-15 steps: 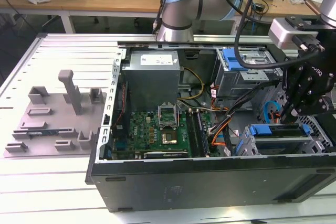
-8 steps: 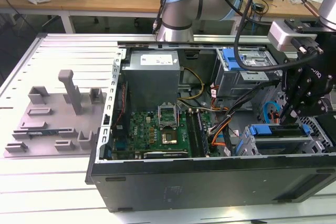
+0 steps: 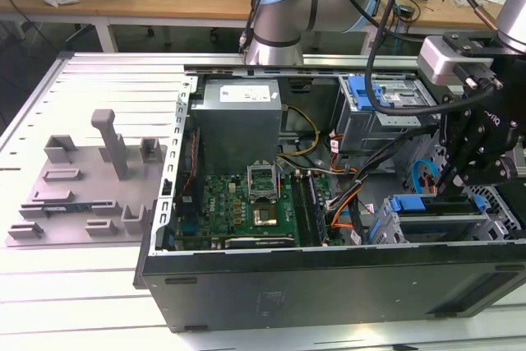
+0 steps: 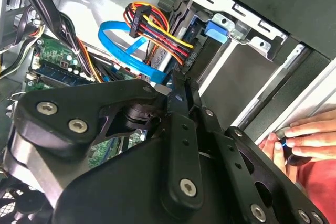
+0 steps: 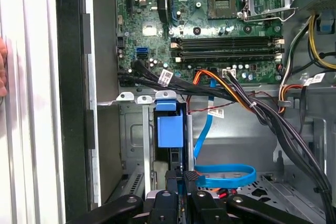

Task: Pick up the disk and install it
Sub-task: 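Insert the second disk wire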

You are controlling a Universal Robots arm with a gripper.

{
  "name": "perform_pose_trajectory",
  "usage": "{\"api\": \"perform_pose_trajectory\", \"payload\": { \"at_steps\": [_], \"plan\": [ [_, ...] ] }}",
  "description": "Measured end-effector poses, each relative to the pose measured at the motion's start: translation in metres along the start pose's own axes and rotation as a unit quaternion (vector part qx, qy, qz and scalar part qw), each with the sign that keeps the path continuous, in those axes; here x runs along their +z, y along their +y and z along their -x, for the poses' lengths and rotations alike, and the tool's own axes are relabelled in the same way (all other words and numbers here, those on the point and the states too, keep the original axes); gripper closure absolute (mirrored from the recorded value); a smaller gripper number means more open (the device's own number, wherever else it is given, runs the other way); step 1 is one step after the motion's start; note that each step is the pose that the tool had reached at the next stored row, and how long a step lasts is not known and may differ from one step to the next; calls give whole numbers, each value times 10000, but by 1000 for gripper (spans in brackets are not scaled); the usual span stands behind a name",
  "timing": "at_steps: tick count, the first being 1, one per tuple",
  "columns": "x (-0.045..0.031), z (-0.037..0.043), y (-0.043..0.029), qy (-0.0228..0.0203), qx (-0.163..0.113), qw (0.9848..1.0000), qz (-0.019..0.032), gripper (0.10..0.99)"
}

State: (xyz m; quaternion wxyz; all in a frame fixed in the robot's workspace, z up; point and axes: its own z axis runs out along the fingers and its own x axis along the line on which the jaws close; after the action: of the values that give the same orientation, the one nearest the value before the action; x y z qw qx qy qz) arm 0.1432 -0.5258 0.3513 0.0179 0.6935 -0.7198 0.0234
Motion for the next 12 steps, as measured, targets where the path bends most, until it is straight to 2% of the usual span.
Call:
{"api": "perform_pose_trajectory", "payload": {
  "at_steps": [12],
  "plan": [
    [6,8,-7,0,0,10000,0,925]
  ]
}}
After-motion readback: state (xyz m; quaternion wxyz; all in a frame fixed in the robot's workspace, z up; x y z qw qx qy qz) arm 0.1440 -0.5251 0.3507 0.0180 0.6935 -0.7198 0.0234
